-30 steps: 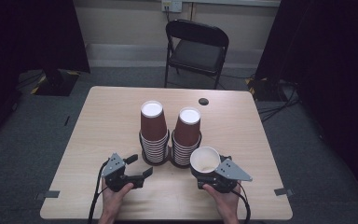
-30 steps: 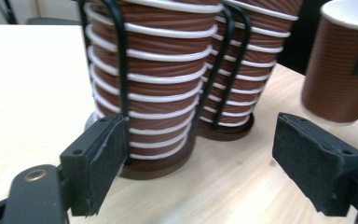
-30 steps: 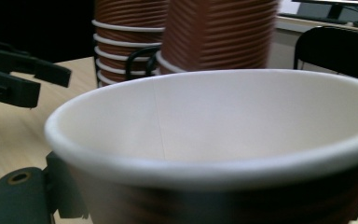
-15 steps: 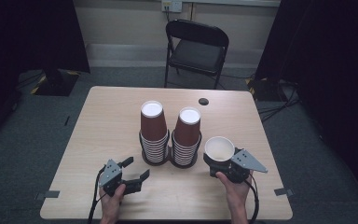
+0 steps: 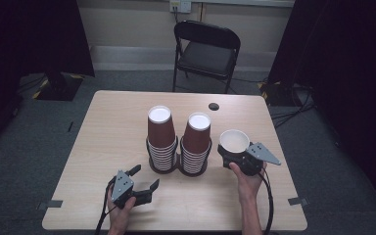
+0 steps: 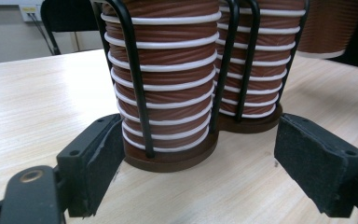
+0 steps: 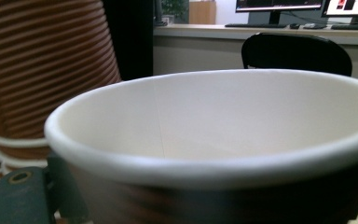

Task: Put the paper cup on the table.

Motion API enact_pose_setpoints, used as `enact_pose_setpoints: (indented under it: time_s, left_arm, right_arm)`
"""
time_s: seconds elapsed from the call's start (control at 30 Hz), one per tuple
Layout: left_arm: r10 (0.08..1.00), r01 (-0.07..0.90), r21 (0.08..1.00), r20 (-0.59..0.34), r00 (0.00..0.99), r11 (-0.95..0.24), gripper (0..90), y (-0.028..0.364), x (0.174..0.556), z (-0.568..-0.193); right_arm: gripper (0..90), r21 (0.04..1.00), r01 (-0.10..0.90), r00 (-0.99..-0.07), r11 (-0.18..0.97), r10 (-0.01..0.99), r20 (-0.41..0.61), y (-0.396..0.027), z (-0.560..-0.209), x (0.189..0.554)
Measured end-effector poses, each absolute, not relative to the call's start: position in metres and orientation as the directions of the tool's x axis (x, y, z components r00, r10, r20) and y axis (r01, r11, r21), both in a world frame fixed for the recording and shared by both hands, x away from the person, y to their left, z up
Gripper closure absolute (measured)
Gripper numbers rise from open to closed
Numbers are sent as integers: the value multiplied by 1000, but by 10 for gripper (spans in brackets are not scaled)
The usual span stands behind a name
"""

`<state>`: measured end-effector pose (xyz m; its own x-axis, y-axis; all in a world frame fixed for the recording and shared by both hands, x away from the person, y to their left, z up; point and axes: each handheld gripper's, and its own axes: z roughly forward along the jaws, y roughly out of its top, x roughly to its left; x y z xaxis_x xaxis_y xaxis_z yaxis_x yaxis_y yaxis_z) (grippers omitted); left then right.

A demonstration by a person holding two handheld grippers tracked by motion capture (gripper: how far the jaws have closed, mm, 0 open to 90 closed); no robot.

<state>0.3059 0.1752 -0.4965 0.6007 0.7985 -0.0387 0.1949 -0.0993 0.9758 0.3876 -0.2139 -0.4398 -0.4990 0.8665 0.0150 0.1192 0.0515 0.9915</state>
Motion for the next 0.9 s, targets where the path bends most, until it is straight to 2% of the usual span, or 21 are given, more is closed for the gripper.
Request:
enact_pose_setpoints:
  time_s: [0.17, 0.7, 0.9]
  left_arm:
    - [802, 195, 980, -82, 592, -43, 158, 180, 305, -498]
    - [811, 187, 981, -67, 581, -53, 158, 179, 304, -498]
    - [810, 183, 982, -69, 582, -48, 158, 179, 304, -498]
  right_arm:
    - [118, 992, 116, -488, 52, 873, 11, -216, -438, 398]
    - [102, 982, 185, -430, -31, 896, 110, -225, -464, 433]
    - [97, 976, 217, -432, -21, 895, 115, -222, -473, 440]
